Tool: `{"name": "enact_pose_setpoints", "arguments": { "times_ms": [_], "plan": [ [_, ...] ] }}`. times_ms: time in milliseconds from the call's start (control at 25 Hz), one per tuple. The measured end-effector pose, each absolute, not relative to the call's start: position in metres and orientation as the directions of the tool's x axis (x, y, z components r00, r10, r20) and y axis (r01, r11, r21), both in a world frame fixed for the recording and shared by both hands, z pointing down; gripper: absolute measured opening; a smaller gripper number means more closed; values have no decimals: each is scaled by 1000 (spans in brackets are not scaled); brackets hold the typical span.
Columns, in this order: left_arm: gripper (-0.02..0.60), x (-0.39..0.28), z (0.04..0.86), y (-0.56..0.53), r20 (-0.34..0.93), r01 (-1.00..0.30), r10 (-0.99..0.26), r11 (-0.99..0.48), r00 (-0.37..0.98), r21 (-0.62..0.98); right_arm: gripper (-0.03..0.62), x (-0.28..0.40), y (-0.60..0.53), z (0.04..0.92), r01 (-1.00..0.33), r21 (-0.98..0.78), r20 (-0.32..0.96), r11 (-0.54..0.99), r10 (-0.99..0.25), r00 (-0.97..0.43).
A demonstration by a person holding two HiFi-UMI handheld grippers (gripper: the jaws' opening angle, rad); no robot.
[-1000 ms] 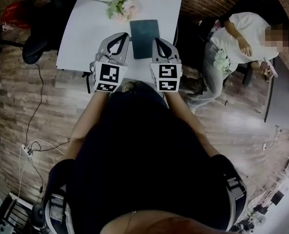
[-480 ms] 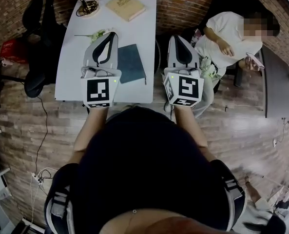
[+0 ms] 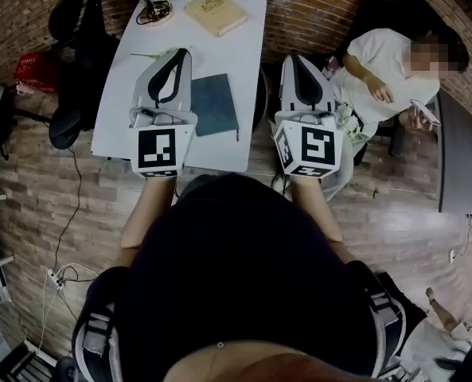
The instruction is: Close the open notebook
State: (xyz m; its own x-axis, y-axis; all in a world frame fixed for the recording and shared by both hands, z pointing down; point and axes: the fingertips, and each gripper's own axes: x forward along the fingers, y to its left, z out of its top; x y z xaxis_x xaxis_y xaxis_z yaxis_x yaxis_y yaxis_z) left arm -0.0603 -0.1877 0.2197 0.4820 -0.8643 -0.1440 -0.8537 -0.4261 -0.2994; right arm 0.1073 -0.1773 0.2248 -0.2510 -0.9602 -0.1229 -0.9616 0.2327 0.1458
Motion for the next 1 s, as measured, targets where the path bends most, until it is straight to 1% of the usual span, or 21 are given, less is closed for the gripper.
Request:
{"name": "enact_pose_setpoints", "arguments": {
  "times_ms": [280, 600, 1000],
  "plan": [
    [6, -51, 214, -181, -167, -866, -871, -404, 463, -293, 12, 117, -180, 227, -954, 130, -121, 271, -950, -287],
    [6, -48, 213, -176, -140, -887, -894, -381, 425, -262, 12, 117, -180, 224, -947, 138, -138, 289, -942, -307],
    [6, -44, 213, -172, -150, -886, -891, -382, 429, -265, 12, 121, -180, 228, -947, 120, -142, 298, -939, -313]
  ]
}}
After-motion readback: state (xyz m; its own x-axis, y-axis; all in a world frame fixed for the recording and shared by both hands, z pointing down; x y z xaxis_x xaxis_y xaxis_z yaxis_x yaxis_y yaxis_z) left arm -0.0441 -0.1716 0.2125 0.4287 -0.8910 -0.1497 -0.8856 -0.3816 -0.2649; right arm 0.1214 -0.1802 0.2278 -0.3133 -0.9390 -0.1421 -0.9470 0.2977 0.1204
